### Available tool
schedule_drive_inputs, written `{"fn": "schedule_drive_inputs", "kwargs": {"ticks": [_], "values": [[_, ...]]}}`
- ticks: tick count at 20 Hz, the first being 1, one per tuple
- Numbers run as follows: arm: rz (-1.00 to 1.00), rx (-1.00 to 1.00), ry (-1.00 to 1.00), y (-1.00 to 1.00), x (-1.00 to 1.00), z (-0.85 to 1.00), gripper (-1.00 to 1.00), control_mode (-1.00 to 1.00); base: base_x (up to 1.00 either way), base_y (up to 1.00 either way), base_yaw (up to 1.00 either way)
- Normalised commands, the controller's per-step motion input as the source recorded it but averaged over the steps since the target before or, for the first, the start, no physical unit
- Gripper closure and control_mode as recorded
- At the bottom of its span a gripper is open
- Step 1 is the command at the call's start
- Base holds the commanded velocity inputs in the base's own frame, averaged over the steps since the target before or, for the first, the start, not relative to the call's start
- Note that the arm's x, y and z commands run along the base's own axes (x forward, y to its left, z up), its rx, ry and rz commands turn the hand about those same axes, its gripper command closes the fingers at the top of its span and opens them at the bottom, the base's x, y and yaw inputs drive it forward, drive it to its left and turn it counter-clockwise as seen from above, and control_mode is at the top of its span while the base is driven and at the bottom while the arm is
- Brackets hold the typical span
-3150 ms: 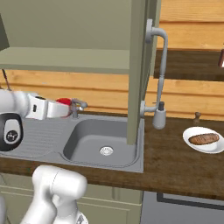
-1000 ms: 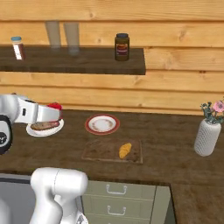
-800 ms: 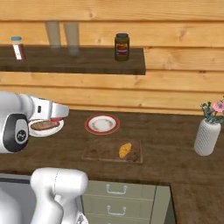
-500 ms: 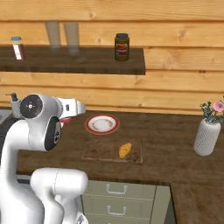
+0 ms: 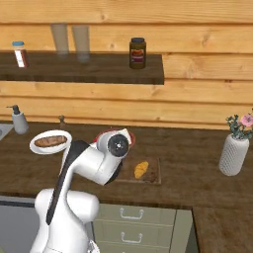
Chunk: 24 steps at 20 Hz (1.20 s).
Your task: From the different types of pastries on the counter, select a croissant and place it on the cutting board. Then retrieve a jar of jam from the cabinet and place it alongside the croissant on the cutting board.
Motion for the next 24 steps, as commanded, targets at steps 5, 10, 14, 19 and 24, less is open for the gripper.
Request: {"fn": "schedule_drive_inputs", "kwargs": {"ticks": [5, 10, 14, 19, 24], "values": [[0.29, -0.03, 0.04, -0.33, 0.68, -0.76, 1.00, -1.00, 0.00, 0.00, 0.00], [0.26, -0.03, 0.04, -0.23, 0.59, -0.67, 1.00, -1.00, 0.00, 0.00, 0.00], [0.29, 0.00, 0.04, -0.50, 0.70, -0.55, 1.00, -1.00, 0.00, 0.00, 0.00], [0.29, 0.00, 0.03, -0.48, 0.71, -0.41, 1.00, -1.00, 0.00, 0.00, 0.00], [0.25, 0.01, 0.02, -0.14, 0.30, -0.34, 1.00, -1.00, 0.00, 0.00, 0.00]]}}
